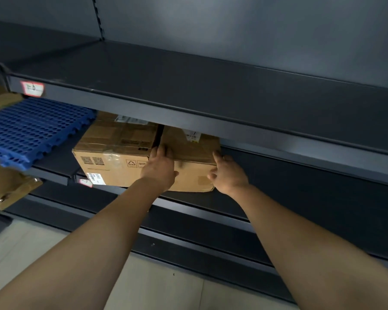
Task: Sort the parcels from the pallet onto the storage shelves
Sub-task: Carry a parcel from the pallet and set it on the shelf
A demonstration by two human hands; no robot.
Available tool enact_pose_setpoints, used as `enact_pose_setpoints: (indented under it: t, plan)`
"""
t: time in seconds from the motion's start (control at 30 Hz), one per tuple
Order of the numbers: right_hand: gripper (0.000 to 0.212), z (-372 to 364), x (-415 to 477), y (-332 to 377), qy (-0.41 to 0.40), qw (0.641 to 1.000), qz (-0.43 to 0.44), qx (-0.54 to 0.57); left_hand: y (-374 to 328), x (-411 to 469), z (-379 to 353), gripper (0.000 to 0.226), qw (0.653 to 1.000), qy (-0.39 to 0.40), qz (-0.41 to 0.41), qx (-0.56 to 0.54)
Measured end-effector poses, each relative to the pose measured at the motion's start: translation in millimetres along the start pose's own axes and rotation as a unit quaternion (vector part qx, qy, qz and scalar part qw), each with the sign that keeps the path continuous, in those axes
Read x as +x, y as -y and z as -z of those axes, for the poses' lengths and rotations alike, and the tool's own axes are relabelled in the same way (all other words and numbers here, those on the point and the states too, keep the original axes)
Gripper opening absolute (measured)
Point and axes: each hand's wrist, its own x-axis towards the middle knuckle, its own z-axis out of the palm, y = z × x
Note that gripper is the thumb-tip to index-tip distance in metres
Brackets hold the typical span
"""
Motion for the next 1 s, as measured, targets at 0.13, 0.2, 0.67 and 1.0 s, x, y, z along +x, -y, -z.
enact_pose_setpoints:
  t: [0.13, 0.2, 0.67, 1.0]
  plan:
    - [0.069, -2, -24, 0, -0.015, 1.000, -0.015, -0.004, 1, -16, 1, 0.079, 0.998, 0.001, -0.038, 0.039]
    - [0.070, -3, -40, -3, -0.026, 0.999, -0.022, -0.003, -1, -25, 2, 0.079, 0.996, 0.008, -0.062, 0.058]
    - [0.066, 13, -246, -99, -0.045, 0.978, -0.188, -0.071, -147, -124, -1, 0.053, 0.939, 0.019, -0.331, 0.089]
    - [0.058, 33, -478, -212, -0.104, 0.929, -0.350, -0.062, -330, -284, -17, 0.048, 0.845, 0.001, -0.529, 0.084]
